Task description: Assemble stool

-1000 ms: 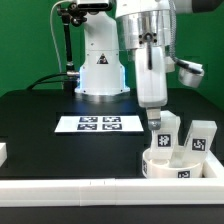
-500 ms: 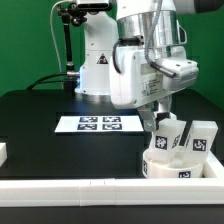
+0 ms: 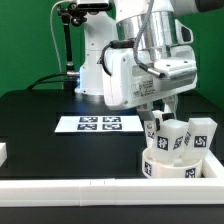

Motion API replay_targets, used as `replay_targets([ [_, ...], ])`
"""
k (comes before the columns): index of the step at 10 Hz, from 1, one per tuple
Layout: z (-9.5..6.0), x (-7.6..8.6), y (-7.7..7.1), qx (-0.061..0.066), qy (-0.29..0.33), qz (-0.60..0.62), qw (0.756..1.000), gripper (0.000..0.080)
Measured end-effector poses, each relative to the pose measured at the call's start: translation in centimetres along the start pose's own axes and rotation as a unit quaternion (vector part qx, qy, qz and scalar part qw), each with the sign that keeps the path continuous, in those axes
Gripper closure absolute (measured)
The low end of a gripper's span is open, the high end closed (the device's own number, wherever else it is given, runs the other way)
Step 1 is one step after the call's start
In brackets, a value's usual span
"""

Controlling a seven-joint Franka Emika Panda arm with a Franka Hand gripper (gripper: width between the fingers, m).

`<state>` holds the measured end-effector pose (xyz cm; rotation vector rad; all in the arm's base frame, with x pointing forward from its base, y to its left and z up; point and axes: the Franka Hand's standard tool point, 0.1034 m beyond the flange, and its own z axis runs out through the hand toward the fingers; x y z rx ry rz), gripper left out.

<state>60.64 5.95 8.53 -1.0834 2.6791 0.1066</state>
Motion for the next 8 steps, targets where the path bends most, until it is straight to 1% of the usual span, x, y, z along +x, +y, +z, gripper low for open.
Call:
replay_targets([
  [1, 0.0, 0.0, 0.0, 0.000, 0.000, -0.014, 1.000, 0.0354],
  [2, 0.0, 0.0, 0.1, 0.000, 0.000, -0.017, 1.000, 0.0354],
  [3, -0.1, -0.1, 0.0, 0.000, 0.000, -0.029, 1.000, 0.0204],
  [4, -0.4, -0.2, -0.2, 0.002, -0.003, -0.042, 0.999, 0.0161],
  [5, -0.9, -0.5, -0.4, 0.003, -0.007, -0.051, 0.999, 0.0153],
  [6, -1.4, -0.7, -0.5, -0.001, -0.009, -0.065, 0.998, 0.0153],
  [7, -1.7, -1.0, -0.8, -0.002, -0.012, -0.076, 0.997, 0.0153],
  [8, -1.5, -0.8, -0.7, -0.003, -0.010, -0.082, 0.997, 0.0151],
])
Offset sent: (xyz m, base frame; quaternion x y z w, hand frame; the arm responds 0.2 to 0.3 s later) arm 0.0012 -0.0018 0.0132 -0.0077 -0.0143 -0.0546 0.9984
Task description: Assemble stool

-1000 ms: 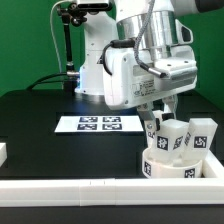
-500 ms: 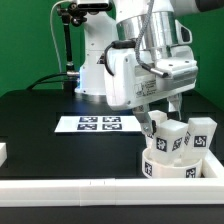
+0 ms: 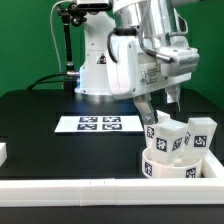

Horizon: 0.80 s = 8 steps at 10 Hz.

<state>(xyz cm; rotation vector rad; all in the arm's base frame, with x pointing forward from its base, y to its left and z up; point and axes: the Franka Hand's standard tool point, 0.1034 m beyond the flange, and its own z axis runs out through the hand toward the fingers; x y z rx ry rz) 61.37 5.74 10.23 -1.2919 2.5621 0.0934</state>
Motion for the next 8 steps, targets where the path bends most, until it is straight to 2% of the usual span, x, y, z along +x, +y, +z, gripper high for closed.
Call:
replay_targets([
  [2, 0.07, 0.06, 0.03, -0.001, 0.001, -0.035, 0.999, 0.0151],
  [4, 0.32, 0.26, 0.09, -0.004, 0.014, -0.148, 0.989, 0.0151],
  [6, 0.13, 0.14, -0.11, -0.011, 0.022, -0.258, 0.966, 0.0151],
  [7, -0.01, -0.17, -0.23, -0.011, 0.025, -0.288, 0.957, 0.0151],
  [8, -0.04, -0.36, -0.22, -0.012, 0.029, -0.350, 0.936, 0.0151],
])
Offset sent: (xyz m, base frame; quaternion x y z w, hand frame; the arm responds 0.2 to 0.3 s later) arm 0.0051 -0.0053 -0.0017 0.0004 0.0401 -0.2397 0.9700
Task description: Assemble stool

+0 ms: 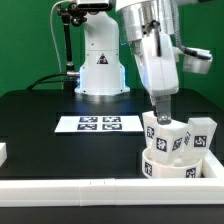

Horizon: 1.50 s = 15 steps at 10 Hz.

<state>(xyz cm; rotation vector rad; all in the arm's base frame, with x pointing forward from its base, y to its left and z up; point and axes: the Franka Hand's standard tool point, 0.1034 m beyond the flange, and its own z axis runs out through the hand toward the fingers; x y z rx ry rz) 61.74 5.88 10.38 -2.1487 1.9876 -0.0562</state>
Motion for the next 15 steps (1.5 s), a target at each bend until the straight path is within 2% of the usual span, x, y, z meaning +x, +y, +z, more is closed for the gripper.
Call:
replay_targets([
  [5, -0.02, 0.10, -0.02, -0.003, 0.006, -0.160, 0.987, 0.0151],
  [7, -0.04, -0.04, -0.07, -0.009, 0.013, -0.256, 0.967, 0.0151],
  [10, -0.09, 0.36, -0.12, -0.011, 0.014, -0.410, 0.912, 0.0151],
  [12, -0.17, 0.32, -0.33, -0.008, 0.018, -0.491, 0.871, 0.0151],
  [15, -0.18, 0.63, -0.31, -0.014, 0.021, -0.556, 0.831, 0.0151],
])
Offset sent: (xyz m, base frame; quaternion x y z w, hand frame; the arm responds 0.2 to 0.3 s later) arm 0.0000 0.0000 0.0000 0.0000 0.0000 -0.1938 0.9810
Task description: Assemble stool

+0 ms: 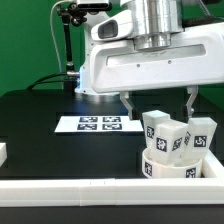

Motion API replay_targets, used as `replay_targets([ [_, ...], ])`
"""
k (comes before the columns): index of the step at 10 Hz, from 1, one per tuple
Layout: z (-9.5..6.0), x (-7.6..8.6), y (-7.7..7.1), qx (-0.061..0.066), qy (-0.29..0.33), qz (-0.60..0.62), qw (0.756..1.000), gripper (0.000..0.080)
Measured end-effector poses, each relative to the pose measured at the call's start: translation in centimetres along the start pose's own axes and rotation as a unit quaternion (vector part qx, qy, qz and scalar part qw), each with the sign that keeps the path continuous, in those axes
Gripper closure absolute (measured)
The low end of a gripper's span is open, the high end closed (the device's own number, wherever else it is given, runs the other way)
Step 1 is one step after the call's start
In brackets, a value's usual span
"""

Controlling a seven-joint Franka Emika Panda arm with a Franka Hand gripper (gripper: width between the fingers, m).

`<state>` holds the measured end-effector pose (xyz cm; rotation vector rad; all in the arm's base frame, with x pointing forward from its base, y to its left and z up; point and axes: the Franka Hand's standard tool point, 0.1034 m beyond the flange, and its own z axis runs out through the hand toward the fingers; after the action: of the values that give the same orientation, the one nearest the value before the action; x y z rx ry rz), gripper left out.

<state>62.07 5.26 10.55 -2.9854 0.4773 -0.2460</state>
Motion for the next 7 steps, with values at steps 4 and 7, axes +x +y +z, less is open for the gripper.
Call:
replay_targets([
  [4, 0.17, -0.42, -0.92, -0.015, -0.005, -0.241, 0.970, 0.0151],
  [7, 0.42, -0.64, -0.64, -0.029, -0.013, -0.380, 0.924, 0.0151],
])
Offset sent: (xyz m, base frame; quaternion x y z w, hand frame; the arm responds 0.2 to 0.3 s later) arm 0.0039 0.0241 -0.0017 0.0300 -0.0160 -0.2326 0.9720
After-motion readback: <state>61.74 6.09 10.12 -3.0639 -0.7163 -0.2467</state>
